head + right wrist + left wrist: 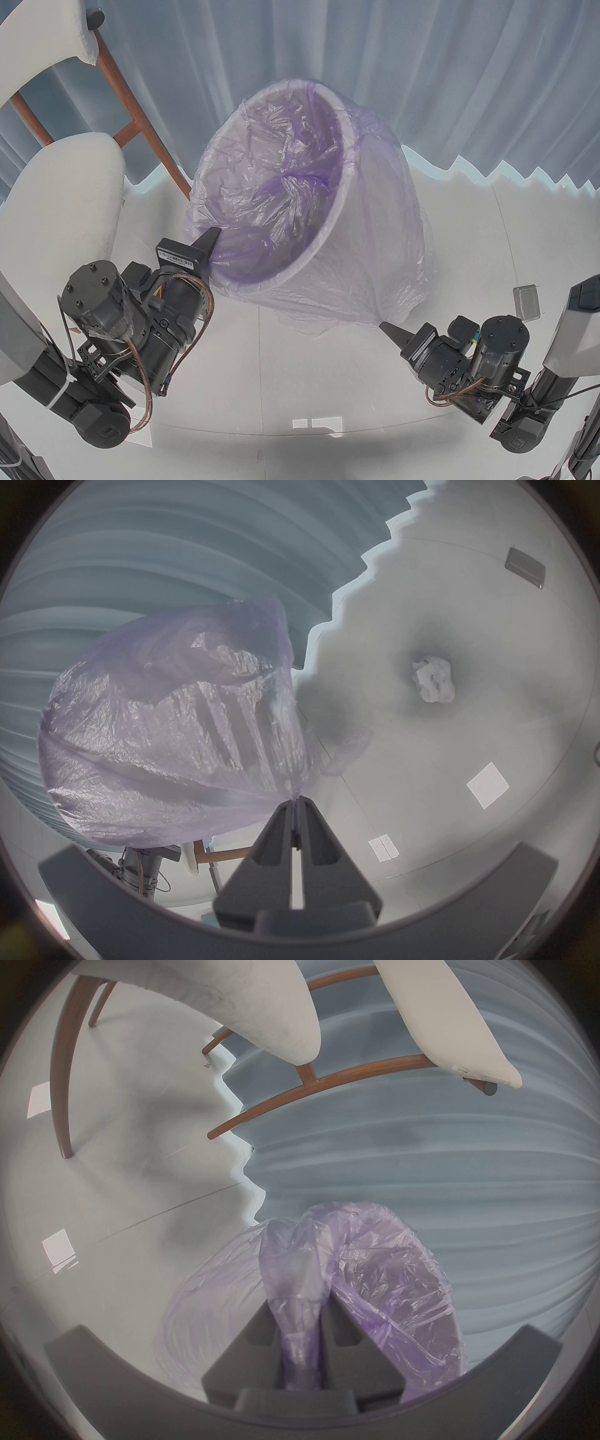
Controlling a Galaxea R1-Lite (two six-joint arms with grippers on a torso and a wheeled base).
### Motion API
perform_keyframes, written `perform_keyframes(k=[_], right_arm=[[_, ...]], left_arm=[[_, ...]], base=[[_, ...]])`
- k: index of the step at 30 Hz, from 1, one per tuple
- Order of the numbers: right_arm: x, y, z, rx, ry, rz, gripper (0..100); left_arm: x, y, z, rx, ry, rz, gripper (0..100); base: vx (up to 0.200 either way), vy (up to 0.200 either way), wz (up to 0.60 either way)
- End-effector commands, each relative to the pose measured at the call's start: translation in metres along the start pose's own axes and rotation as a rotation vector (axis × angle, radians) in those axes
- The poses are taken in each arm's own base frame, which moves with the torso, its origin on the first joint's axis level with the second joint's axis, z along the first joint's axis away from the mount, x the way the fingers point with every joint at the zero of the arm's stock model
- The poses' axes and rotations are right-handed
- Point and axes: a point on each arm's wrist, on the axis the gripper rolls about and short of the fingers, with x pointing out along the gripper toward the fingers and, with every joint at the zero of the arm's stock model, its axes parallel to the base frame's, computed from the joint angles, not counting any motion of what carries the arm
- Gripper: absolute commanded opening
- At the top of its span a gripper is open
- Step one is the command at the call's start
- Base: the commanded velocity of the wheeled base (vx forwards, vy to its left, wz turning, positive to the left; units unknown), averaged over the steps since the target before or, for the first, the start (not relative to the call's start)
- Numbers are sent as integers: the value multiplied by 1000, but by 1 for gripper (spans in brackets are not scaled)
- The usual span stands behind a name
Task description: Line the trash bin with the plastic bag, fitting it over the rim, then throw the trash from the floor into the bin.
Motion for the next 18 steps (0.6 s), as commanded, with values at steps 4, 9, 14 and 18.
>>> perform_keyframes(k=[4, 9, 14, 18], right_arm=[[-7, 5, 5, 22, -21, 20, 100], [-54, 11, 12, 51, 28, 52, 100], [-93, 9, 18, 47, 71, 53, 100], [-103, 10, 29, 52, 42, 24, 100]], left_arm=[[1, 2, -1, 14, 3, 5, 0], [4, 11, -5, 167, 25, 29, 0], [11, 30, -11, 381, 90, 57, 0], [24, 55, -16, 550, 124, 101, 0]], base=[[0, 0, 0], [0, 0, 0], [0, 0, 0], [0, 0, 0]])
